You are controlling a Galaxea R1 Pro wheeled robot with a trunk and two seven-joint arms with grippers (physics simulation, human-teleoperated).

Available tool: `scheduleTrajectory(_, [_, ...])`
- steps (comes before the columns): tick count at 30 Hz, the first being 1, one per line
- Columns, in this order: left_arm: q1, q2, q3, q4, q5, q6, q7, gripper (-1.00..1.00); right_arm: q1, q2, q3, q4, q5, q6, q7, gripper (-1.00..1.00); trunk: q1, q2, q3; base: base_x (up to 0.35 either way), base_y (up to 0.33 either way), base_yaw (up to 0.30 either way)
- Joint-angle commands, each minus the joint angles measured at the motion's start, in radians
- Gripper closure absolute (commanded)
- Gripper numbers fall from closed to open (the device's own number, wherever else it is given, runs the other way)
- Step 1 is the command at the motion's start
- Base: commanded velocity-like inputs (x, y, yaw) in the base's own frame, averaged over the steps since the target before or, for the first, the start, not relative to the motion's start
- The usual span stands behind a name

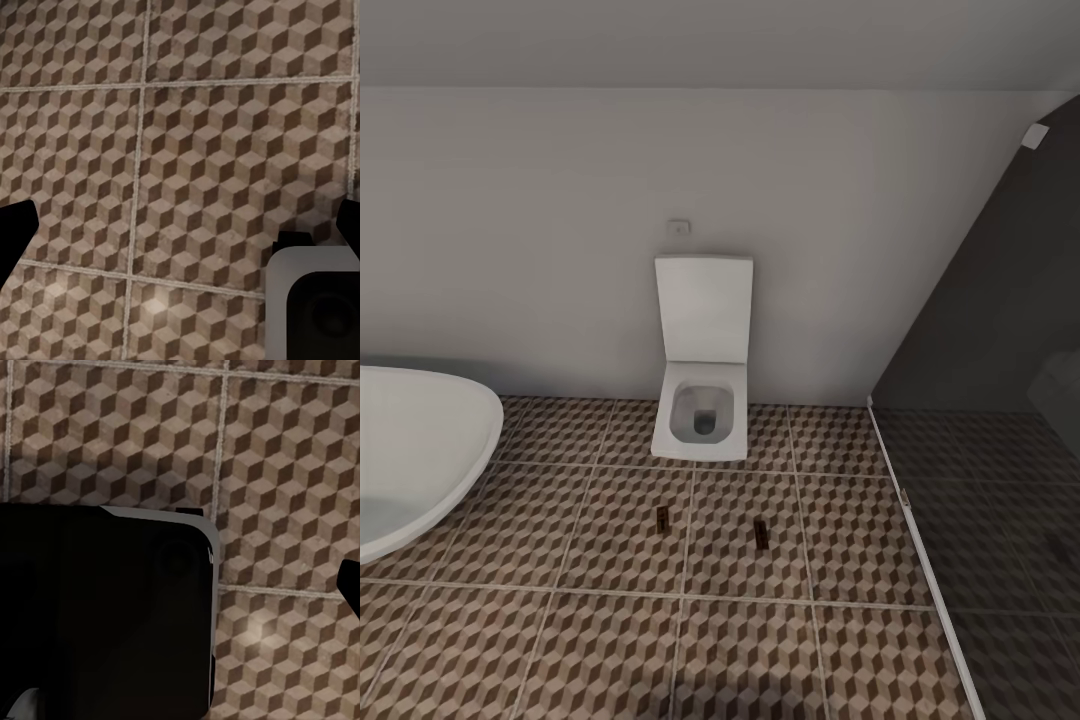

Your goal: Take the four mousetraps from the cabinet in the bathroom and place them on the bathroom floor. Make sure all four end up on the same floor surface, and ensure that at least two of them are either under or directly next to the same bathroom sink.

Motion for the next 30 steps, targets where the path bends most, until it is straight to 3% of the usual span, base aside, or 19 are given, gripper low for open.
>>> scheduleTrajectory(1, [-0.001, -0.001, -0.009, 0.003, 0.003, -0.004, 0.004, -1.0, -0.001, 0.0, 0.003, 0.001, -0.004, -0.003, 0.004, -1.0, 0.0, -0.002, -0.001, 0.0, 0.0, 0.0])
scheduleTrajectory(30, [-0.001, -0.001, -0.009, 0.003, 0.003, -0.004, 0.004, -1.0, -0.001, 0.0, 0.003, 0.001, -0.004, -0.003, 0.004, -1.0, 0.0, -0.002, -0.001, 0.0, 0.0, 0.0])
